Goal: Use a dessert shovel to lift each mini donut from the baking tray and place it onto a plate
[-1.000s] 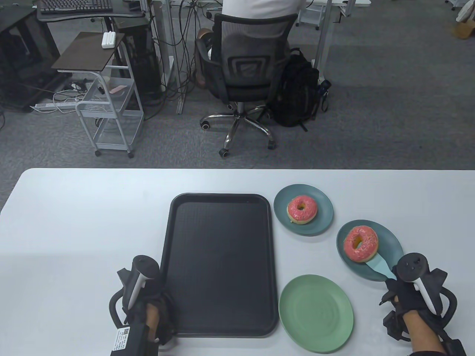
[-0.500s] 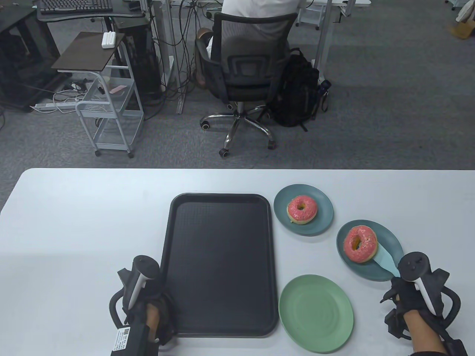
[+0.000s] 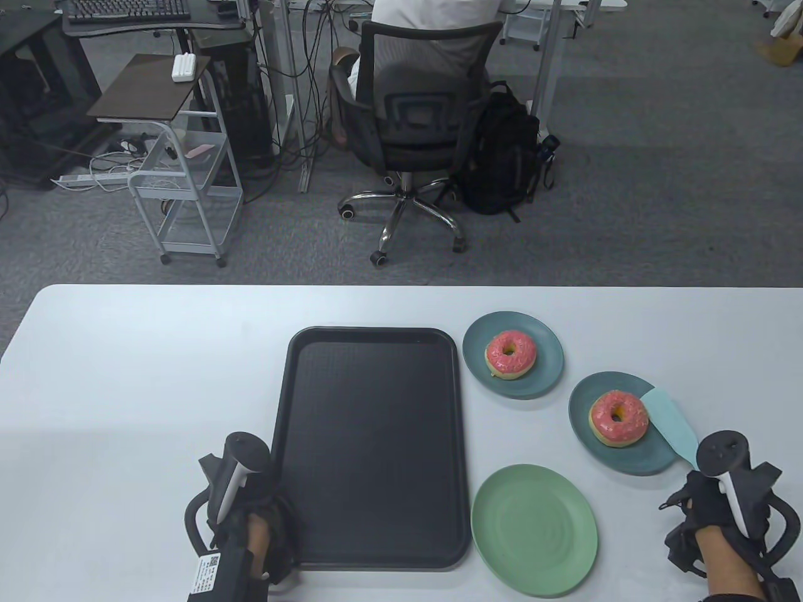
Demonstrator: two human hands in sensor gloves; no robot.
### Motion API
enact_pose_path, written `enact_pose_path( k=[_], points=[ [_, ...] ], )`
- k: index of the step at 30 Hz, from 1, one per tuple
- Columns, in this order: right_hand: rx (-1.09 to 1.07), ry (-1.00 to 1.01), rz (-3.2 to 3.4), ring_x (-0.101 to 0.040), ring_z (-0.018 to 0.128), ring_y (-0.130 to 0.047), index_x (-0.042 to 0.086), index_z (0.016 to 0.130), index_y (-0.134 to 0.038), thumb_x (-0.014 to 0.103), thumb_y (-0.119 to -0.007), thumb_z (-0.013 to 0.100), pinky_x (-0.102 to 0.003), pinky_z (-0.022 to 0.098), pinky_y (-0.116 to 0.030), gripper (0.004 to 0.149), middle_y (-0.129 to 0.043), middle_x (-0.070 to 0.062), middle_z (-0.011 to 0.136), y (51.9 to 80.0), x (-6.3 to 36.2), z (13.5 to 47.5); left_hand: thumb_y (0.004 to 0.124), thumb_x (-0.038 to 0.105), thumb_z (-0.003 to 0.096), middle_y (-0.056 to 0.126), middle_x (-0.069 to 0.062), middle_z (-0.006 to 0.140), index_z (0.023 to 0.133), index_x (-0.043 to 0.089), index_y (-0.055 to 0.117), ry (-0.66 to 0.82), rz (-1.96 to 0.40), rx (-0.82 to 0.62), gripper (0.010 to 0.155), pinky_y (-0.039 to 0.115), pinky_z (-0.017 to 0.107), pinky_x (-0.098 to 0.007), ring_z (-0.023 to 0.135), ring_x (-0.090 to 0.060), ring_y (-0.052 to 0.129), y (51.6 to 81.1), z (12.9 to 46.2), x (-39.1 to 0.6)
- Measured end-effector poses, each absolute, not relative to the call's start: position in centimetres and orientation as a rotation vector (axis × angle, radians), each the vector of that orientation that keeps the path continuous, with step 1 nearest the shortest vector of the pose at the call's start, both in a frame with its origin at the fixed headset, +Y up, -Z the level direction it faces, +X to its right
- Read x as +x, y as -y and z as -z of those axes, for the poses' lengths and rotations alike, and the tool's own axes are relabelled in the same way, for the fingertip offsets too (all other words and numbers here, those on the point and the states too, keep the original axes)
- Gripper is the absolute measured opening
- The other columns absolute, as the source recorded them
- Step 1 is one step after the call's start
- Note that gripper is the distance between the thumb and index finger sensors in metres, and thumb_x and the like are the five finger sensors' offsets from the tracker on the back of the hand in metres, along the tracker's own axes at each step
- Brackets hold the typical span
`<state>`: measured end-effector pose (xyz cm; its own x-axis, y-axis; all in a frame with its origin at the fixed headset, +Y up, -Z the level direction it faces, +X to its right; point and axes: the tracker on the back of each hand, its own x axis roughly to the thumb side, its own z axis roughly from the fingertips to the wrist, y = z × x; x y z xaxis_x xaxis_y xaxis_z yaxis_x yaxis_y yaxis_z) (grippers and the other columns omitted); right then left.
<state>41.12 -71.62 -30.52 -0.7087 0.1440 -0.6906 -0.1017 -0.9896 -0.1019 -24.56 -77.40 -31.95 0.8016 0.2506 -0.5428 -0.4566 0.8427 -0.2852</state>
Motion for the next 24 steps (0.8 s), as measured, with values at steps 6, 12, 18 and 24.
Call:
enact_pose_path(
  k=[6,12,18,24],
  points=[
    [-1.07,0.171,-2.719,-0.032,0.051,-0.093,0.016,0.097,-0.067,0.034,-0.084,0.046,-0.045,0.038,-0.086,0.057,-0.088,-0.019,0.078,70.5,40.9,30.1,0.076,0.041,0.0413,0.063,0.002,0.084,0.095,0.031,0.049,-0.514,-0.391,-0.421,0.061,0.079,0.043,-0.033,0.053,-0.01,0.086,77.4,32.0,-24.6],
    [-0.748,0.15,-2.771,-0.03,0.048,-0.095,0.016,0.095,-0.07,0.037,-0.085,0.044,-0.042,0.035,-0.089,0.057,-0.09,-0.018,0.076,69.4,36.7,29.7,0.076,0.041,0.0413,0.063,0.002,0.084,0.095,0.03,0.049,-0.514,-0.391,-0.421,0.061,0.079,0.043,-0.033,0.053,-0.01,0.086,77.4,32.0,-24.6],
    [-0.422,0.071,-2.798,-0.029,0.046,-0.097,0.015,0.093,-0.072,0.039,-0.087,0.042,-0.041,0.032,-0.09,0.058,-0.089,-0.018,0.076,69.3,30.7,28.5,0.075,0.041,0.0415,0.063,0.002,0.084,0.095,0.03,0.049,-0.514,-0.391,-0.421,0.061,0.079,0.043,-0.033,0.053,-0.01,0.086,77.4,32.0,-24.6],
    [-0.214,-0.017,-2.852,-0.027,0.044,-0.1,0.013,0.09,-0.076,0.04,-0.092,0.039,-0.039,0.029,-0.094,0.06,-0.089,-0.018,0.076,70.4,26.0,27.1,0.075,0.042,0.0414,0.063,0.002,0.084,0.096,0.031,0.049,-0.514,-0.391,-0.421,0.061,0.079,0.043,-0.033,0.053,-0.01,0.086,77.4,32.0,-24.6]
  ],
)
